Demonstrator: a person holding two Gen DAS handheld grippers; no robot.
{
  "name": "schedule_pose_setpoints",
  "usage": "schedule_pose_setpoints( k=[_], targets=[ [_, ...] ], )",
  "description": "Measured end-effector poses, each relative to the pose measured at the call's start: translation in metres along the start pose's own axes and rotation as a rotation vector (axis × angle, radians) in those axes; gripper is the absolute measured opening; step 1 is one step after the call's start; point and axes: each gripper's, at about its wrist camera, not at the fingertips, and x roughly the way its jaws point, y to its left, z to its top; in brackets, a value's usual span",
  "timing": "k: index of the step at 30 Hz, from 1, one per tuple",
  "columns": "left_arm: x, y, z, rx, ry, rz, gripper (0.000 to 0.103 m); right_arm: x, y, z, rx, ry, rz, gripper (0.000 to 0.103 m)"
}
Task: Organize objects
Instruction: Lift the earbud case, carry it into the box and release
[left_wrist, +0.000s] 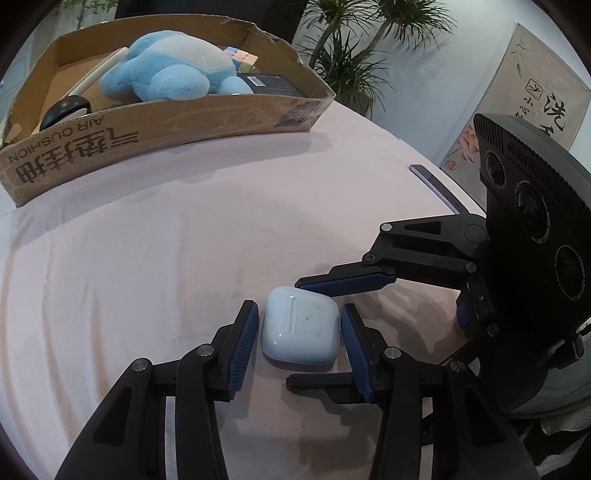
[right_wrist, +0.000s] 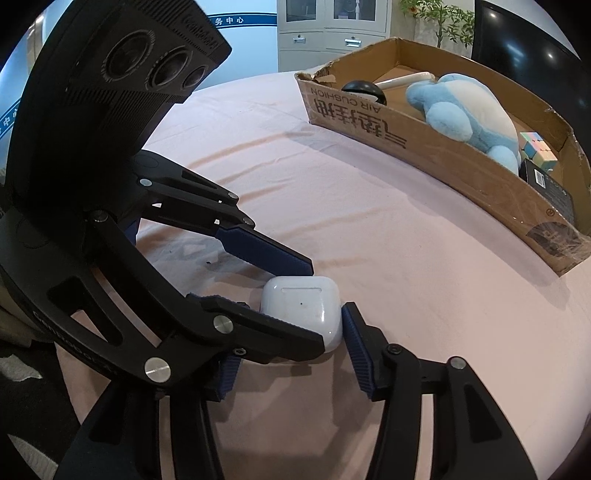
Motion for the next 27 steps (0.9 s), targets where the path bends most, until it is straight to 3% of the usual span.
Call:
schedule_pose_setpoints(
  k=[15,27],
  targets=[
    [0.001,-0.004,-0.001,0.009,0.014,0.036,0.041,0.002,0.003,0.003,-0.022,-0.003,0.011,0.047],
    [-0.018,0.012,0.007,0.016,-0.045,0.056,0.037,0.005,0.016,0.027,-0.060,0.030,-0.016,0.041]
  ],
)
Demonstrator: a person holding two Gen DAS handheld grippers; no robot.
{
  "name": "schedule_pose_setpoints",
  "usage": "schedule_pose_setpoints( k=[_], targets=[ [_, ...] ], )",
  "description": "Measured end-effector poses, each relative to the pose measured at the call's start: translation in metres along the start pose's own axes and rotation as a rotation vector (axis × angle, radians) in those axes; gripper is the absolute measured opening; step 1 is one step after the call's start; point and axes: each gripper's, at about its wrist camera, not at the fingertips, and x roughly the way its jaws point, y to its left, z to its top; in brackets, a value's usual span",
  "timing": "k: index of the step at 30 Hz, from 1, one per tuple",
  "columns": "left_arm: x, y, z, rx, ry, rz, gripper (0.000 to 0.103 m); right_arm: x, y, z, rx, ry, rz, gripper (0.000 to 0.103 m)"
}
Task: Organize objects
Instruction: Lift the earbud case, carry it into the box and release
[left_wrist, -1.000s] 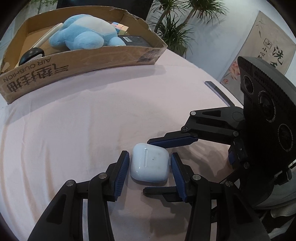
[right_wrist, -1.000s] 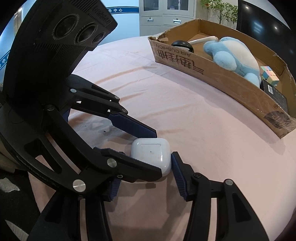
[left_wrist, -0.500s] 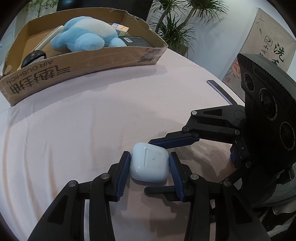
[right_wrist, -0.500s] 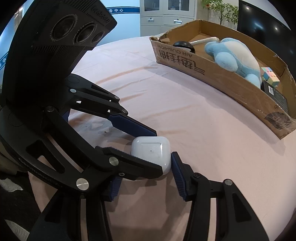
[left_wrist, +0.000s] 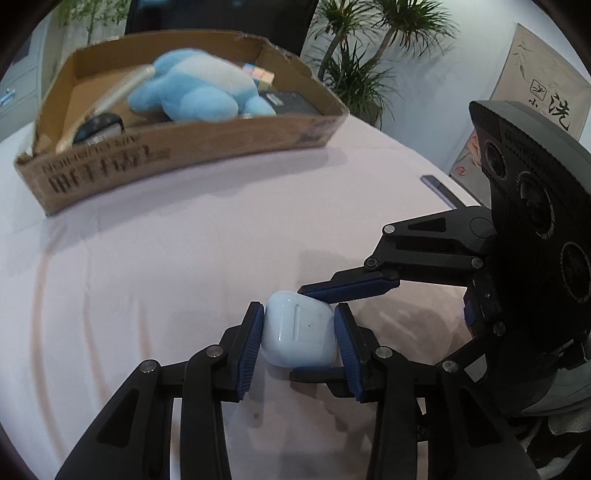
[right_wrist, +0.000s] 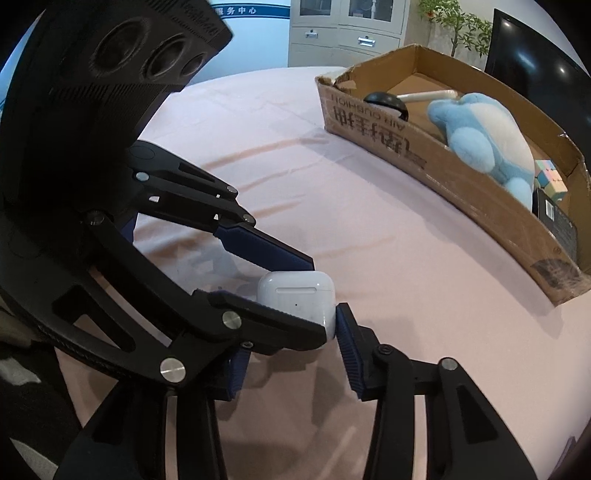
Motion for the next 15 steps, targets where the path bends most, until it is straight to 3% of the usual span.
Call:
schedule_pose_setpoints(
  k=[15],
  targets=[
    [-0.032,0.022,0.023,0.026,-0.110,0.015,0.037,-0.009,0.007,0.043,-0.073,-0.045,-0.079,0.041]
  ],
)
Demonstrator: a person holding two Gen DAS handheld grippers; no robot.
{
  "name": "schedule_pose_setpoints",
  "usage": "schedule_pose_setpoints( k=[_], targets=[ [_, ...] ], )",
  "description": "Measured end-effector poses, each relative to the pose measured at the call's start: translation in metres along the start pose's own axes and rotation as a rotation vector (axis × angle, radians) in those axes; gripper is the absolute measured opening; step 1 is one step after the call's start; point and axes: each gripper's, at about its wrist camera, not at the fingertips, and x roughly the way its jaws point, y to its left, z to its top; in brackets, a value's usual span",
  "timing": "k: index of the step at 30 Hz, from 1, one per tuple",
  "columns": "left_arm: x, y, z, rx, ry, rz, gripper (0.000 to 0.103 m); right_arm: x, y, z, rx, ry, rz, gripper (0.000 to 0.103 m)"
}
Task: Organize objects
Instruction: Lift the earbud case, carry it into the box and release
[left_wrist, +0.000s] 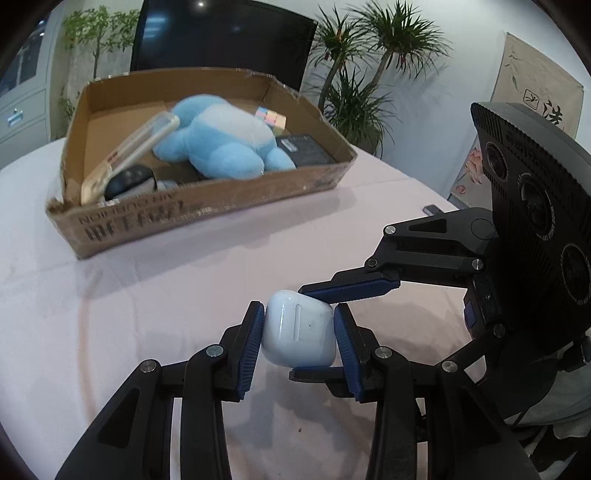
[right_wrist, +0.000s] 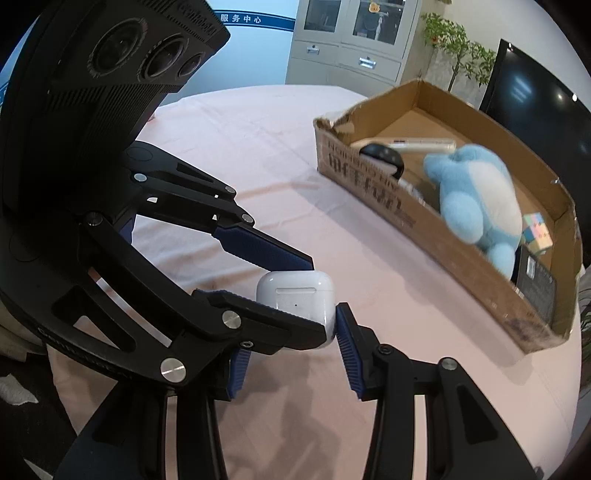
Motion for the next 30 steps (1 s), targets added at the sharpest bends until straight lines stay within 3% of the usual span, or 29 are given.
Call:
schedule_pose_setpoints(
  k=[13,23,30],
  targets=[
    [-0.032,0.030,0.033,0.005,-0.107,0.046,0.037,-0.005,-0.001,0.050,-0.112,-0.038,-0.050,0.041],
    [-0.031,0.073,0.084,0.007,-0.110,0.093,0.037,0.020,-0.038,0.106,-0.158,-0.062,-0.029,0.041],
    [-0.010,0.126,0.127,-0.013,-0.075,0.099,0.037,0.050,-0.066,0.144,-0.194,-0.040,-0.021,0.041]
  ],
)
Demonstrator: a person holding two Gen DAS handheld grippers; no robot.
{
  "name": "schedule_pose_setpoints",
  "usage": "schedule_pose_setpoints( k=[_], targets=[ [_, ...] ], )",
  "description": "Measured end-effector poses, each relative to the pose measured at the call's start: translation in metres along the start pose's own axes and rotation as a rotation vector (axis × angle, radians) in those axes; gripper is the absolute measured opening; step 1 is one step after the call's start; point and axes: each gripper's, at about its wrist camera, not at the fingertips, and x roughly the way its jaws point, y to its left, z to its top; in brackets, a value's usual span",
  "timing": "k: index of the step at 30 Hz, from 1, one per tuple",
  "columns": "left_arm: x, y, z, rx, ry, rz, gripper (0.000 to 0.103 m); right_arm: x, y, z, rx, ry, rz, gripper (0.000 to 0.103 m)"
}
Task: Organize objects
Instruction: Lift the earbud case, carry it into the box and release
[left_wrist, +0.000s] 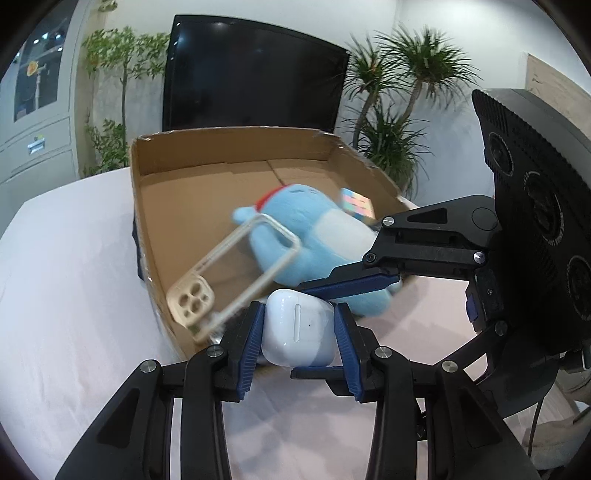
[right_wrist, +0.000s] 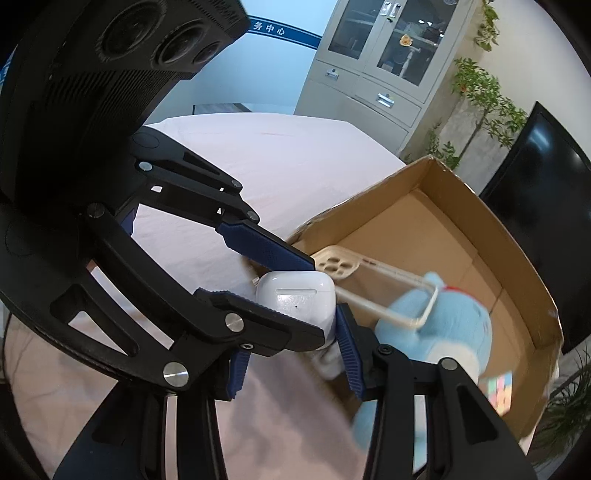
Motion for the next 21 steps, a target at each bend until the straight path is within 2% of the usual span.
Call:
schedule_pose_setpoints(
  k=[6,10,13,15,16,18,19,20,21],
  targets=[
    [0.032,0.032,0.023,-0.034,0.045,0.035,0.037,0.034,-0.030,0.016,-0.033,0.020,0.038,0.041],
    [0.052,0.045,0.030,-0.062,0.078,0.043,0.037,0.052,-0.048,0.015,0.003,0.013,0.077,0.041],
    [0.064,0.052,0.029,-0.118,0.083,0.038,0.037,0.060,-0.053,0.013,0.002,0.014,0.094,0.041],
    [0.071,0.056,0.025,-0.165,0.092,0.082,0.042,0.065,-0.055,0.011,0.023,0.021,0.083,0.042],
    [0.072,0.057,0.023,-0.177,0.097,0.103,0.049,0.067,-0.055,0.010,0.031,0.028,0.065,0.045],
    [0.073,0.055,0.021,-0.187,0.084,0.134,0.049,0.065,-0.055,0.005,0.052,0.036,0.041,0.050],
    [0.074,0.053,0.021,-0.187,0.077,0.140,0.051,0.060,-0.055,0.002,0.066,0.024,0.036,0.056],
    [0.073,0.049,0.021,-0.187,0.072,0.159,0.057,0.052,-0.056,-0.001,0.075,0.013,0.023,0.066],
    [0.072,0.043,0.021,-0.187,0.060,0.188,0.061,0.047,-0.056,-0.002,0.082,0.007,0.011,0.070]
  ],
)
